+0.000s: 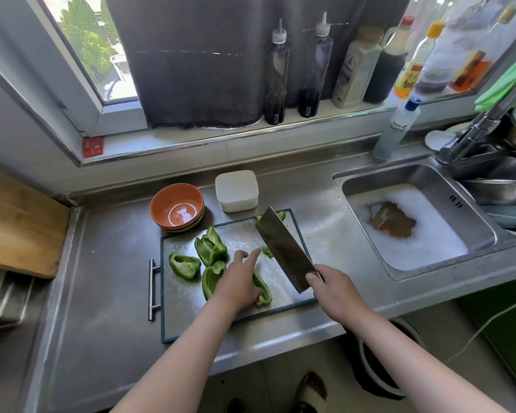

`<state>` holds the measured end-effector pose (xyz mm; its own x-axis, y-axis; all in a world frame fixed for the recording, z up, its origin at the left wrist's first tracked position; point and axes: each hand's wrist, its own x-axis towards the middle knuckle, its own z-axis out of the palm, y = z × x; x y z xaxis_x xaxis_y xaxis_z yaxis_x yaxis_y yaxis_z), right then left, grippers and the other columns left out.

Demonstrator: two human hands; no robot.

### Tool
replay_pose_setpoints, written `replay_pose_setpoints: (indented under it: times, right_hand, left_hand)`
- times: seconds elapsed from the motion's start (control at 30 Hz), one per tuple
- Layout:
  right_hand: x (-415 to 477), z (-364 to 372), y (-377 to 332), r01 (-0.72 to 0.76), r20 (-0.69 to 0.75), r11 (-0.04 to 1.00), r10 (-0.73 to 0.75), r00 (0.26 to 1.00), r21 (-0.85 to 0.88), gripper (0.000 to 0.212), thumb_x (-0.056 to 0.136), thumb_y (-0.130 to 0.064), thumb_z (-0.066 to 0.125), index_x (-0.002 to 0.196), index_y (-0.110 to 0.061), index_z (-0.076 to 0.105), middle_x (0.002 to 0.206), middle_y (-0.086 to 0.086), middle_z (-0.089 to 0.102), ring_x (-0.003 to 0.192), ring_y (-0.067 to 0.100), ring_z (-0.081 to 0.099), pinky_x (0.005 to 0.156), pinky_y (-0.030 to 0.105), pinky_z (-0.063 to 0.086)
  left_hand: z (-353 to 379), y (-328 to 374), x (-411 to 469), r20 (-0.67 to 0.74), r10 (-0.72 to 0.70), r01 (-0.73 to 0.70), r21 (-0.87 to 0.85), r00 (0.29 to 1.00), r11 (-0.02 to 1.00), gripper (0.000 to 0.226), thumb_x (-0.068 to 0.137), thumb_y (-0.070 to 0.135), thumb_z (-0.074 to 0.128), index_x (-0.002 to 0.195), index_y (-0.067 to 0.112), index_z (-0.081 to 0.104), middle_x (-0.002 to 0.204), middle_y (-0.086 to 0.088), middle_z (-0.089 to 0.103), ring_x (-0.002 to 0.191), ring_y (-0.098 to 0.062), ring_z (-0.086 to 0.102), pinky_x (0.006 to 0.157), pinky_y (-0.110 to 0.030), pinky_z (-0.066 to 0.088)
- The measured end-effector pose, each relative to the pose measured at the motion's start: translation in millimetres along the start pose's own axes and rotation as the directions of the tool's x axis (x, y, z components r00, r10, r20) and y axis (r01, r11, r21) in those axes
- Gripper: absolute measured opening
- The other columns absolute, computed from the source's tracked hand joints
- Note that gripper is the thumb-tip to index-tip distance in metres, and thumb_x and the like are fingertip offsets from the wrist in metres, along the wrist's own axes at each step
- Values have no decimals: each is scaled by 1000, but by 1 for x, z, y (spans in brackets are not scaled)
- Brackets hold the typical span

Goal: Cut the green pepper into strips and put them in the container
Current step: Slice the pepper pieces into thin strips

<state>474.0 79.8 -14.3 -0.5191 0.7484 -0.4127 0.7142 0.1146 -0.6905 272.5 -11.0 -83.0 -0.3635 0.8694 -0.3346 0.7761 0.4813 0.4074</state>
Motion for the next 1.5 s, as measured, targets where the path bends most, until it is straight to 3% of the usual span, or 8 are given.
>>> replay_pose_setpoints:
  times: [0.27,0.33,0.47,0.67,0.87,1.1,1.23,1.5]
  right_hand:
    - [0,-1,8,-14,9,999,14,1000,31,34,103,-23,48,69,-25,46,66,-4,50,64,14,48,59,29,37]
    - [1,-1,12,-1,13,999,0,1000,35,34,102,-23,49,69,-26,46,65,-5,51,64,16,48,60,30,37]
    - [7,-3,16,43,43,999,-43,998,6,30,102,-25,50,72,-28,51,66,-7,55,64,13,51,62,30,40]
    - [15,-1,17,128,93,981,-115,989,-147,19,103,-31,48,98,-25,66,84,-3,67,79,15,62,71,36,51]
    - [19,0,21,132,90,975,-117,989,-179,20,103,-33,48,102,-24,65,88,-2,68,83,19,63,76,40,52]
    - [20,-2,23,160,71,977,-152,986,-137,17,104,-31,49,93,-28,63,75,-6,62,71,13,57,63,32,44]
    - [22,3,24,184,76,966,-172,982,-184,16,104,-33,48,96,-31,61,74,-7,61,71,14,58,62,32,44]
    - [22,14,31,309,-11,837,-351,936,-452,18,104,-32,47,113,-30,62,79,-4,67,73,24,61,62,35,45]
  left_hand:
    - [9,-10,1,-177,-128,23,-498,976,867,53,88,2,63,134,23,48,132,2,53,105,-12,61,85,-24,47]
    - [10,-7,-5,-204,-132,36,-414,970,909,33,87,21,69,117,21,55,120,3,56,97,-10,60,79,-24,46]
    - [12,1,-21,-101,-28,26,-20,995,999,79,50,74,70,109,25,53,113,8,39,104,-11,42,87,-29,46]
    - [12,-6,-21,-97,61,-68,-79,993,995,34,80,14,60,113,13,68,131,1,48,124,-22,45,96,-27,43]
    - [15,-4,-11,-195,31,-11,104,980,994,44,83,51,64,108,16,70,123,4,57,118,-20,46,102,-30,35]
    - [25,-5,6,-367,13,2,40,930,999,24,70,-3,74,90,9,78,101,-6,68,96,-30,56,80,-37,46]
    - [27,-4,6,-437,41,-36,20,899,999,15,65,-1,82,73,10,75,81,-3,61,78,-27,52,62,-36,48]
    - [30,-7,11,-491,38,-64,-36,870,997,12,68,11,84,76,14,76,73,1,66,73,-27,55,72,-36,47]
